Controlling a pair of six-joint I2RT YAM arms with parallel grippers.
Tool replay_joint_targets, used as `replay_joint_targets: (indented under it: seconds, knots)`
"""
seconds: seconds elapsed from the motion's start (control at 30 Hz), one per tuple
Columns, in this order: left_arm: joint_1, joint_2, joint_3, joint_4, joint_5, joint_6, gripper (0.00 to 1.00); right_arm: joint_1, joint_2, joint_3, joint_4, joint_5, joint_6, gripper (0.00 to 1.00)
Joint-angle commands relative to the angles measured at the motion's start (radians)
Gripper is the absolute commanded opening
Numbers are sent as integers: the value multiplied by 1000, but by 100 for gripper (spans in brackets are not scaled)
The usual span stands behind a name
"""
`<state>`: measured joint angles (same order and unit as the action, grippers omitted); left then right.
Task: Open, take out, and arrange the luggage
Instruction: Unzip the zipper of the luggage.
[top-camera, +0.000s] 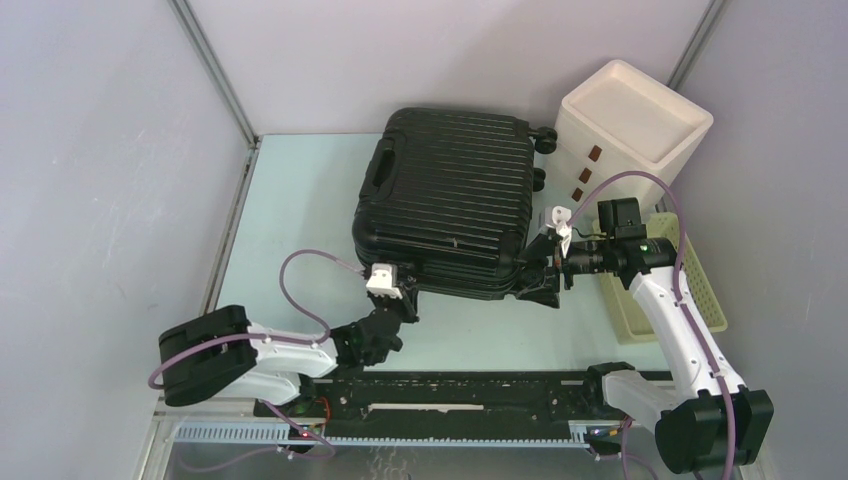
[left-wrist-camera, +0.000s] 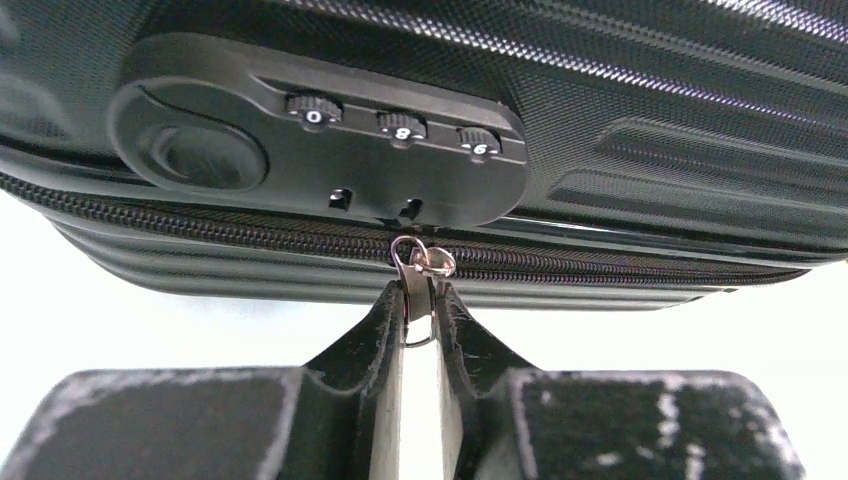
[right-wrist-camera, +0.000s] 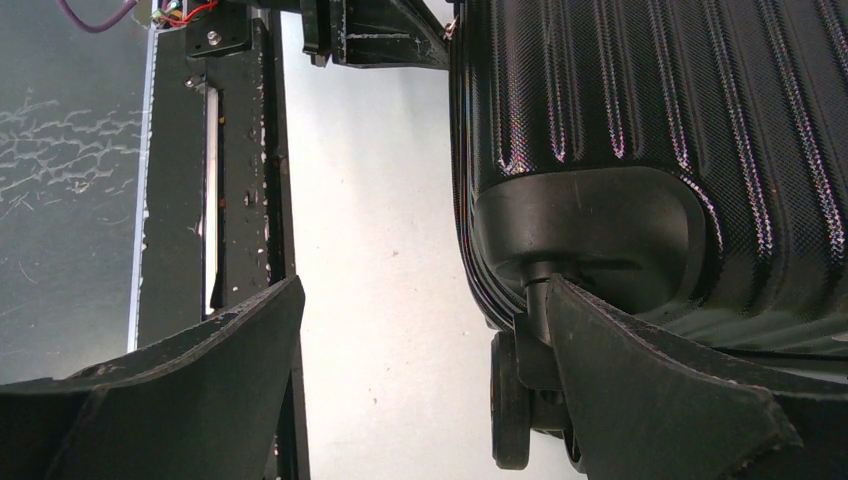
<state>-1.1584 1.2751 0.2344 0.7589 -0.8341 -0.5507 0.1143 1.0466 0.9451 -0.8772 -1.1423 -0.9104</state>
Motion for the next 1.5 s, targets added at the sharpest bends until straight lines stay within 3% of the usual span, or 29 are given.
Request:
replay_joint_targets:
  seconds: [0.0,1.1,1.3,1.47]
  knots:
    - [10,-49,-45,-19,-132,-6,3,8,9,7,0,19,-11,100]
    - [226,-315,-199,-204,90,-95,6,14,-9,7,8,91,-13,100]
    - [254,-372,-218,-225,125,-81,5,32,8,7,73,198,63,100]
    - [260,-388,-225,-225,145,-72,5,89,33,7,114,178,142,100]
